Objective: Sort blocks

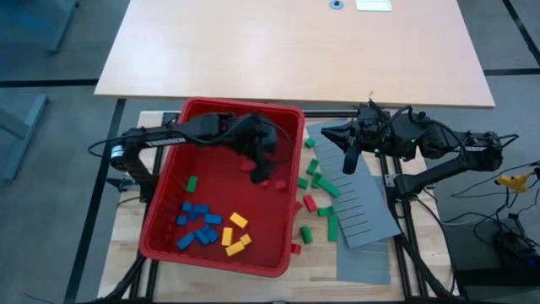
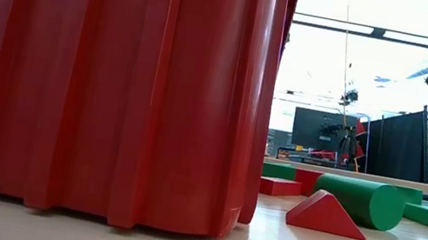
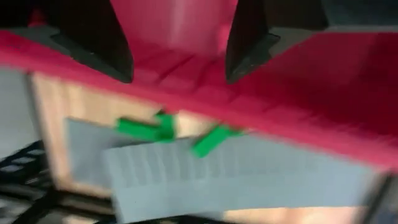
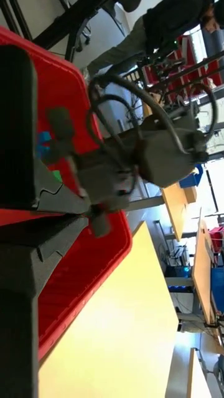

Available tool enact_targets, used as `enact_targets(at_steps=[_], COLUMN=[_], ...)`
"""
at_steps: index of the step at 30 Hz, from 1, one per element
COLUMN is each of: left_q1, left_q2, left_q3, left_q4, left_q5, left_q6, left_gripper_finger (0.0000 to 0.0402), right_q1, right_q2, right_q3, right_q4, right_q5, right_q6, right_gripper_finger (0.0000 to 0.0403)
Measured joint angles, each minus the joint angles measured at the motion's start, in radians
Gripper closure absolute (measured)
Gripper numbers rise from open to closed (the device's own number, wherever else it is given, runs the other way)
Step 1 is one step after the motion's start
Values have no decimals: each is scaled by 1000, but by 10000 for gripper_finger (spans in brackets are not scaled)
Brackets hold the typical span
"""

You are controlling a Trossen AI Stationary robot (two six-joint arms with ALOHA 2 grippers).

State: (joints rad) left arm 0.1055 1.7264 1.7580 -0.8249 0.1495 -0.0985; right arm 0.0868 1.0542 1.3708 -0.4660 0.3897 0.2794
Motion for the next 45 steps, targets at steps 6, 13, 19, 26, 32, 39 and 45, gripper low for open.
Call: enact_targets(at_steps=[6, 13, 19, 26, 32, 39, 45], left_q1=[57, 157, 223, 341, 452, 462, 421], left_q2=[-97, -165, -166, -160, -160, -111, -16], left_q3=[-43, -319, -598, -746, -800, -809, -809], left_q4=[-160, -4, 332, 444, 451, 461, 477], left_q5=[-132, -51, 49, 41, 15, 20, 26], left_q6=[99, 109, 5, -66, -190, -224, -260], left_gripper_finger=[194, 213, 220, 211, 183, 166, 167], right_q1=[0, 0, 0, 0, 0, 0, 0], right_q2=[0, 0, 3, 8, 9, 9, 9], right_q3=[0, 0, 0, 0, 0, 0, 0], right_q4=[0, -1, -1, -4, -7, -7, -6], right_q5=[0, 0, 0, -27, -27, -27, -26], right_q6=[0, 29, 54, 65, 77, 77, 77], right_gripper_finger=[403, 403, 403, 403, 403, 403, 403])
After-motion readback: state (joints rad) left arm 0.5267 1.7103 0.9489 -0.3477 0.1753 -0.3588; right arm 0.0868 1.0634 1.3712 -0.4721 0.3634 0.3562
